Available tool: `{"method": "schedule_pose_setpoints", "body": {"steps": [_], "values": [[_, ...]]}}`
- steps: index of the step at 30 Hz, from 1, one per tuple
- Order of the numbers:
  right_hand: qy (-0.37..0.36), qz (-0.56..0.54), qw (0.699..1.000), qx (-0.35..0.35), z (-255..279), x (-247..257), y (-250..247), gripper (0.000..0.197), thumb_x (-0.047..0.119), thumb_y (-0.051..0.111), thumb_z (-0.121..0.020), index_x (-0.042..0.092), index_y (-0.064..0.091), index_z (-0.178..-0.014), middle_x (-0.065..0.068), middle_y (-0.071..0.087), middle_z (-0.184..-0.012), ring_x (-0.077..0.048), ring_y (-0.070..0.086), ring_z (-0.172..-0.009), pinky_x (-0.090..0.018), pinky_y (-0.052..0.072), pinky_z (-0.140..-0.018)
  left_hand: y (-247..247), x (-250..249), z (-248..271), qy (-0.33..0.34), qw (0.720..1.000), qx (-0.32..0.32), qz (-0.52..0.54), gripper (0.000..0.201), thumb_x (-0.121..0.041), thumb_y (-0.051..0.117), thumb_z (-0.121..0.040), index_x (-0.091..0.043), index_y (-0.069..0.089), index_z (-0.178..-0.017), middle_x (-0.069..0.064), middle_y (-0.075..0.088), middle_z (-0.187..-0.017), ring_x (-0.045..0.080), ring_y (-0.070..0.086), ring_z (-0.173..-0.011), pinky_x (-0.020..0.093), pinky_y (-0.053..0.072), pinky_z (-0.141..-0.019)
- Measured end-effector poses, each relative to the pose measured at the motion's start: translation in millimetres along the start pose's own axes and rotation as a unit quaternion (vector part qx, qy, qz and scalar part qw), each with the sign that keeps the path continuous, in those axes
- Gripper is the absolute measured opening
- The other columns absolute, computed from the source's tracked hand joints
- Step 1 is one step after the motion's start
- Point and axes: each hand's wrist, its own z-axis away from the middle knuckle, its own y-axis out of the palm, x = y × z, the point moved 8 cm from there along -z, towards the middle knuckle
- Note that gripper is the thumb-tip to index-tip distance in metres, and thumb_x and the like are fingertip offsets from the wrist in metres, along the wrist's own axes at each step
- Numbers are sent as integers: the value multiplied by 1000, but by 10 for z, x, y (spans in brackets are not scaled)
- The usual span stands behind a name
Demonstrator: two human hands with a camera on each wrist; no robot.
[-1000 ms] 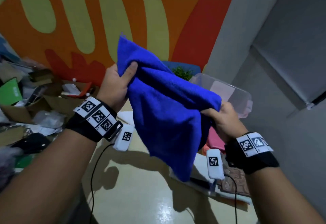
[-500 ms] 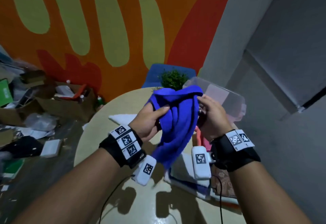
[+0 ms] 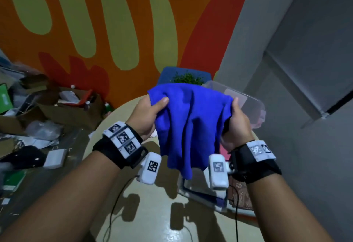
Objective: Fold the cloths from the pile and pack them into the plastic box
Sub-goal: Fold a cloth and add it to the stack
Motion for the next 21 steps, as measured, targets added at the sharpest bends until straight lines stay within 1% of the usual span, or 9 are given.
{"method": "schedule_pose_setpoints", "body": {"steps": [2, 5, 7, 9, 11, 13, 15, 18, 21], "values": [[-26, 39, 999, 28, 18, 83, 49, 42, 33, 53, -100, 0, 62, -125, -18, 68, -122, -30, 66, -113, -45, 49, -100, 11, 24, 9, -28, 998, 24, -60, 28, -5, 64, -91, 2, 64, -118, 21, 69, -118, 39, 64, -112, 56, 50, -100], [-103, 95, 990, -17, 9, 262, -65, 27, -4, 58, -92, -13, 60, -117, -22, 71, -107, -31, 70, -98, -43, 57, -84, -95, -113, -43, -2, 997, -27, -78, 17, -7, 59, -97, 3, 70, -107, 22, 72, -108, 38, 69, -101, 59, 51, -95], [-129, 155, 979, -37, -29, 388, -166, 20, 4, 61, -93, -9, 66, -107, -15, 73, -99, -28, 70, -92, -48, 59, -84, -132, -316, -66, 34, 997, -47, -47, 20, -8, 54, -100, 3, 69, -108, 24, 70, -110, 31, 68, -98, 48, 54, -92], [-148, 259, 952, -59, -82, 524, -275, 28, 28, 71, -89, 0, 72, -92, -6, 74, -91, -23, 68, -88, -57, 54, -90, -170, -474, -108, 59, 995, -52, -57, 23, -9, 52, -101, 6, 67, -110, 23, 71, -108, 28, 68, -96, 42, 56, -87], [-189, 280, 936, -97, -101, 734, -393, 20, 27, 70, -90, 8, 75, -86, 3, 75, -85, -18, 69, -85, -49, 56, -88, -259, -581, -156, 83, 992, -75, -54, 22, -10, 53, -101, 6, 69, -107, 18, 73, -100, 25, 68, -89, 38, 56, -81], [-217, 240, 941, -99, -73, 905, -410, 14, 20, 65, -95, 8, 72, -97, 6, 74, -79, -13, 67, -77, -36, 55, -76, -324, -674, -185, 104, 989, -90, -45, 18, -8, 55, -100, 1, 70, -100, 12, 74, -91, 23, 68, -83, 34, 56, -77], [-223, 196, 952, -71, -58, 1019, -363, 23, 14, 60, -97, 5, 63, -119, 5, 74, -83, -9, 66, -72, -27, 53, -63, -333, -765, -213, 121, 988, -95, -22, 14, -3, 57, -97, -2, 70, -95, 8, 75, -86, 22, 68, -80, 33, 56, -76], [-208, 186, 960, -38, -58, 1093, -276, 34, 4, 58, -96, 7, 54, -129, 3, 76, -92, -10, 70, -81, -25, 56, -63, -296, -868, -253, 131, 988, -72, 23, 11, -5, 59, -95, -2, 69, -94, 17, 71, -91, 27, 66, -86, 41, 55, -84], [-258, 230, 933, -101, -19, 1326, -290, 39, 7, 66, -92, 19, 49, -124, -5, 72, -91, -14, 69, -79, -29, 54, -66, -375, -998, -275, 153, 982, -115, -3, 12, -11, 62, -96, -5, 72, -90, 13, 72, -86, 23, 65, -79, 36, 56, -76]]}}
